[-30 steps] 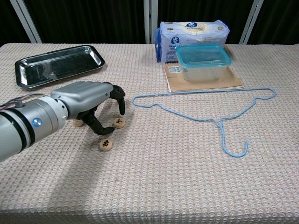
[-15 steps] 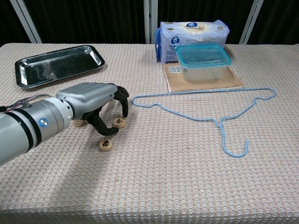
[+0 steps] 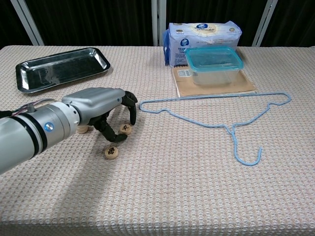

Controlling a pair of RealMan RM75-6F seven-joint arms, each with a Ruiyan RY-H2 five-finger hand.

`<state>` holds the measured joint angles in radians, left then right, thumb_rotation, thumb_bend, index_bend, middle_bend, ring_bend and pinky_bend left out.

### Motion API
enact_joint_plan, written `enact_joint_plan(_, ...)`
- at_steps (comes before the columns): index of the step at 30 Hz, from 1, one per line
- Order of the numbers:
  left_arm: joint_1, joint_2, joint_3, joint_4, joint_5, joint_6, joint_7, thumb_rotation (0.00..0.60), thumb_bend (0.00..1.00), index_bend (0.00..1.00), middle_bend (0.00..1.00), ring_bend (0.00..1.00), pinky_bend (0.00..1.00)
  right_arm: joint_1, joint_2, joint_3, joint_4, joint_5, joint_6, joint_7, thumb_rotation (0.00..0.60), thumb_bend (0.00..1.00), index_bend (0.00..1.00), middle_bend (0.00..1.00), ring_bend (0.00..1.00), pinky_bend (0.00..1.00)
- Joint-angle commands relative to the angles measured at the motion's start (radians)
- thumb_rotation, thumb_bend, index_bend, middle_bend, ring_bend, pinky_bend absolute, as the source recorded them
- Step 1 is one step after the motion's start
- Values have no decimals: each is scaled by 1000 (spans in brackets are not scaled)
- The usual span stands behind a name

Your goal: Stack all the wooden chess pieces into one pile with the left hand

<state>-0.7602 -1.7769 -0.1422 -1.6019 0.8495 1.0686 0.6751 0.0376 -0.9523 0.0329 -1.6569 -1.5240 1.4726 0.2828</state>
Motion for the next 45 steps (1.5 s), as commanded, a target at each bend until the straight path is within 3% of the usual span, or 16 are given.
enact_joint_plan(1,-1,0,1,4,-1,1,-2,600,310,428,86,0,0,0,0,0,1,1,-1,1,600,406,0,0,0,0)
enact_joint_plan(23,3,20,7,-28,9,21,-24,600,309,494,92,0,0,1,-2,1,1,1,-4,-5,600,406,0,0,0,0)
enact_joint_plan(37,40,182,10,-261,-34,132,52,600,310,502,96,0,0,5,-9,0,-6,3,-12,-32,600,407,0,0,0,0)
enact_joint_plan(45,69,253,35,-294,-38,156,35,600,309,507,96,0,0,6,-17,-2,-14,4,-14,-62,600,406,0,0,0,0)
